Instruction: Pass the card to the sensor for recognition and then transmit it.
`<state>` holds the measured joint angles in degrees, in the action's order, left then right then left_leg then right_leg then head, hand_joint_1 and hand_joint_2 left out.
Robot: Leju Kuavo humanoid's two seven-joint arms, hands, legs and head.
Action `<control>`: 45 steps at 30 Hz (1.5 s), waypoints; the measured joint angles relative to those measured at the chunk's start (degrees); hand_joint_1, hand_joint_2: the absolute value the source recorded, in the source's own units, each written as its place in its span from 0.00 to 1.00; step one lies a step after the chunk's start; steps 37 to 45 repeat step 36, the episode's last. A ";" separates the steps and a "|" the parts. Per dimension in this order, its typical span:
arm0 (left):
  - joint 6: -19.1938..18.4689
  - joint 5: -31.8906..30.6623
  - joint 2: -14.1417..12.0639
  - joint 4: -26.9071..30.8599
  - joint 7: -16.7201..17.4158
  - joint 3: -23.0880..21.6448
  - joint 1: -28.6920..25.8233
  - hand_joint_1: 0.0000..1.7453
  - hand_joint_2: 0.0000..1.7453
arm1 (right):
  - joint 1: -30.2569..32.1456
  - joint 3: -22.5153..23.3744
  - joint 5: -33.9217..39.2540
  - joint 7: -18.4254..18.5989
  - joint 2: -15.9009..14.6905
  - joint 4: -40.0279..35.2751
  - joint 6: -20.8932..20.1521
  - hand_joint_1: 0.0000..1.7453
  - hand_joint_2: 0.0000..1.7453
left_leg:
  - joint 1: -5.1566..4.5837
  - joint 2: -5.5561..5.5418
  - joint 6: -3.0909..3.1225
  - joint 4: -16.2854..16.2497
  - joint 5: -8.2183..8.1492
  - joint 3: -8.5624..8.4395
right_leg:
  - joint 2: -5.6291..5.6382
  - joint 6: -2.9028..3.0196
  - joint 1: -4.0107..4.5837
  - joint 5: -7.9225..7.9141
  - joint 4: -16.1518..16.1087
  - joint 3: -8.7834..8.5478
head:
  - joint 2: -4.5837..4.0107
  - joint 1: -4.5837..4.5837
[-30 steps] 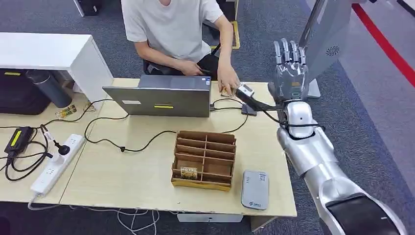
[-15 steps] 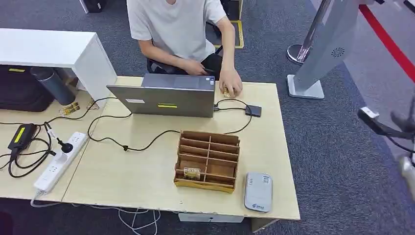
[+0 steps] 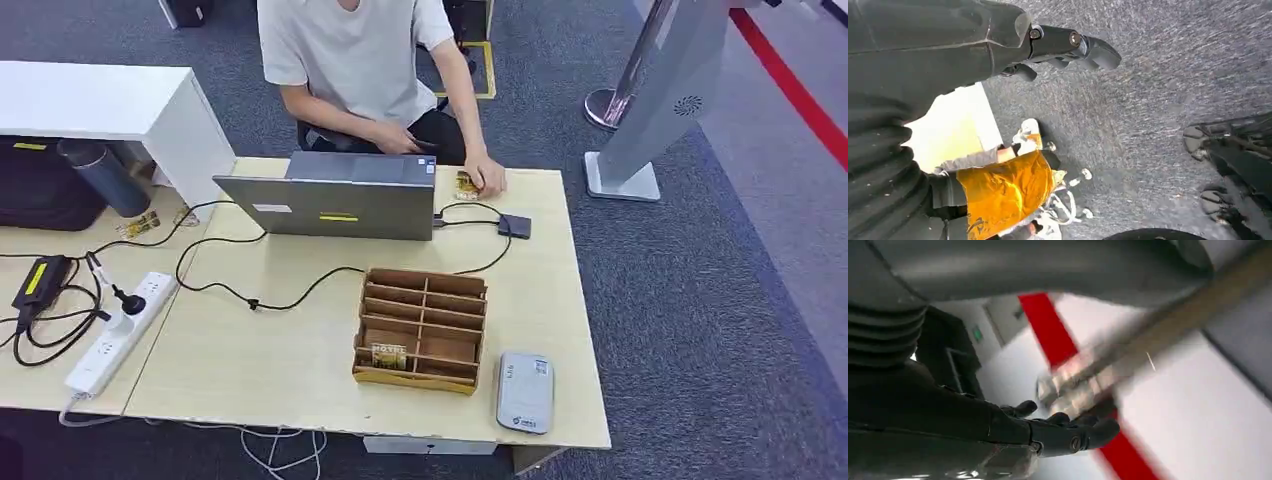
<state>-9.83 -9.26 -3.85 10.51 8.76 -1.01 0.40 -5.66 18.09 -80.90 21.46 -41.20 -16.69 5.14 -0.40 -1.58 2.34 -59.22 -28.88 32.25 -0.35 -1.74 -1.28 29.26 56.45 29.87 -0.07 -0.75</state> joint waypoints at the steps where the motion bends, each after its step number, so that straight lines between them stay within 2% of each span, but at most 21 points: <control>1: -0.13 -0.18 0.00 0.00 0.18 0.00 0.00 0.00 1.00 | 1.27 0.91 0.49 0.62 1.76 0.84 -2.07 0.00 0.00 | 0.00 0.00 0.00 0.02 0.00 -0.01 | 0.00 0.00 0.00 0.00 0.00 0.00 | 0.00 0.02; 6: -0.48 -1.91 -0.09 0.00 0.14 0.00 0.25 0.00 1.00 | 4.10 5.12 3.37 3.04 10.67 3.59 -14.43 0.00 0.00 | 0.01 0.36 -0.11 0.15 -0.02 -0.23 | 0.35 0.04 0.01 -0.01 0.04 -0.02 | 0.00 0.09; 9: -0.77 -2.10 -0.04 0.00 0.07 -0.02 0.52 0.00 1.00 | 4.45 7.18 4.75 2.72 15.96 4.23 -15.90 0.00 0.00 | 0.02 0.55 -0.17 0.19 -0.01 -0.32 | 0.50 0.15 0.01 0.00 0.10 -0.02 | 0.00 0.00; 10: -0.79 -2.08 -0.07 0.00 0.07 -0.02 0.63 0.00 1.00 | 4.45 7.79 5.36 1.93 17.48 4.36 -15.92 0.00 1.00 | 0.02 0.61 -0.18 0.19 -0.01 -0.34 | 0.54 0.17 0.01 0.00 0.11 -0.03 | 0.00 -0.08; 14: -0.90 -1.10 -0.07 0.00 -0.56 0.00 0.72 0.00 1.00 | 4.44 11.17 9.57 -3.35 23.68 4.62 -12.00 0.00 1.00 | 0.02 0.61 -0.23 0.19 0.03 -0.38 | 0.55 0.19 0.00 -0.01 0.14 -0.06 | 0.00 0.00; 17: -0.74 0.48 -0.04 0.00 -0.89 0.66 0.70 0.00 1.00 | 4.42 13.92 11.68 -6.01 27.17 4.69 -8.81 0.00 1.00 | 0.02 0.60 -0.23 0.19 0.03 -0.39 | 0.55 0.20 0.00 0.00 0.14 -0.09 | 0.00 0.00; 20: 1.27 1.79 0.00 0.00 0.31 1.92 0.68 0.00 1.00 | 4.42 16.56 13.56 -8.73 30.73 4.80 -6.29 0.00 1.00 | 0.04 0.61 -0.23 0.20 0.03 -0.39 | 0.55 0.22 0.01 0.00 0.15 -0.10 | 0.00 -0.02; 22: 2.70 1.87 0.07 0.00 0.86 2.49 0.66 0.00 1.00 | 4.41 17.76 13.51 -9.02 33.15 4.88 -4.66 0.00 1.00 | 0.02 0.61 -0.23 0.20 0.02 -0.39 | 0.56 0.24 0.00 0.02 0.15 -0.10 | 0.00 -0.02; 28: 5.92 1.57 0.04 0.00 0.38 3.56 0.58 0.00 1.00 | 4.50 18.35 12.07 -9.07 37.68 5.15 -0.77 0.00 1.00 | 0.02 0.61 -0.23 0.20 0.02 -0.39 | 0.56 0.25 0.00 0.03 0.15 -0.12 | 0.00 0.05; 31: 8.92 1.17 -0.04 0.00 1.62 3.78 0.53 0.00 1.00 | 4.52 19.09 12.64 -10.79 39.58 5.19 2.16 0.00 1.00 | 0.01 0.61 -0.23 0.20 0.02 -0.40 | 0.56 0.25 -0.01 0.03 0.15 -0.12 | 0.00 0.05; 34: 9.84 2.77 -0.13 0.00 2.54 4.77 0.47 0.00 1.00 | 4.52 19.57 12.77 -12.59 40.90 5.21 4.52 0.00 1.00 | 0.01 0.60 -0.23 0.20 0.02 -0.40 | 0.56 0.25 -0.01 0.02 0.15 -0.13 | 0.00 0.00; 35: 10.07 3.30 -0.13 0.00 2.97 5.31 0.44 0.00 1.00 | 4.53 19.57 12.58 -13.50 41.63 5.21 5.73 0.00 0.00 | 0.01 0.61 -0.23 0.20 0.02 -0.40 | 0.56 0.25 -0.01 0.03 0.15 -0.13 | 0.00 0.02; 36: 10.66 3.47 -0.09 0.00 3.39 5.68 0.42 0.00 1.00 | 4.54 19.57 12.49 -14.13 42.16 5.21 6.95 0.00 0.00 | 0.01 0.60 -0.23 0.20 0.02 -0.40 | 0.56 0.25 -0.01 0.03 0.15 -0.13 | 0.00 0.04; 45: 10.66 3.47 -0.09 0.00 3.39 5.68 0.42 0.00 1.00 | 4.54 19.57 12.49 -14.13 42.16 5.21 6.95 0.00 0.00 | 0.01 0.60 -0.23 0.20 0.02 -0.40 | 0.56 0.25 -0.01 0.03 0.15 -0.13 | 0.00 0.04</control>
